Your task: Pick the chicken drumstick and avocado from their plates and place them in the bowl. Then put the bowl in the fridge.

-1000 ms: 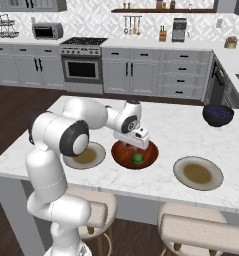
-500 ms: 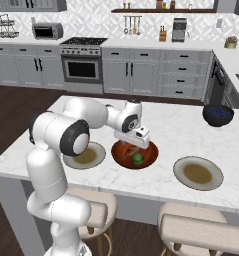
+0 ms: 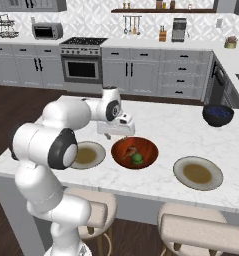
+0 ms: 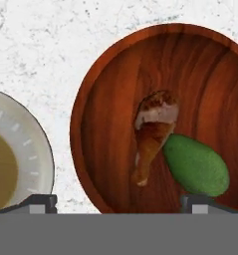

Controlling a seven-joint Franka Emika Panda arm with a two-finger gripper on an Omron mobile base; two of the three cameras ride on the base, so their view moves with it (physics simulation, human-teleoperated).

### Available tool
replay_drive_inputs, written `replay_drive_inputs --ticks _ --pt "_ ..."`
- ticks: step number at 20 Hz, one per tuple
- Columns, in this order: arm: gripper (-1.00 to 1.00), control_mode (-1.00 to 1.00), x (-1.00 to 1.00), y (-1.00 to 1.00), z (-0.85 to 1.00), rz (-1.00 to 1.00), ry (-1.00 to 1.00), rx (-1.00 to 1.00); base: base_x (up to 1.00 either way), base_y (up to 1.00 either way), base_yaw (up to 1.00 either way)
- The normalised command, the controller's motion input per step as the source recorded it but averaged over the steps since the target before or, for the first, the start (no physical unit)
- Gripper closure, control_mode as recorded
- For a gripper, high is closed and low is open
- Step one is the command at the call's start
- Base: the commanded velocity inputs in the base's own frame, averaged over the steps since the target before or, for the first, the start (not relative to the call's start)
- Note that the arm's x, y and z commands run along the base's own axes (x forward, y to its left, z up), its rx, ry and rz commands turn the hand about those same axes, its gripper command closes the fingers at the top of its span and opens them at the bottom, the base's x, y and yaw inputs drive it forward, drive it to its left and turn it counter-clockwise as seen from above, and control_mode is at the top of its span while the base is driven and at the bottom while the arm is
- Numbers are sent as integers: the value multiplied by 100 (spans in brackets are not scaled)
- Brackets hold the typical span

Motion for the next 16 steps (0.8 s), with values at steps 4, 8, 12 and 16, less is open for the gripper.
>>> replay_drive_inputs --ticks 4,8,12,16 --pt "-100 -100 -63 69 8 36 0 -15 0 0 0" --pt "-100 -100 -21 10 -20 24 4 -4 0 0 0" --pt "-100 -100 6 2 -16 8 0 -7 0 0 0" --pt "-100 -100 24 1 -14 4 0 -18 0 0 0"
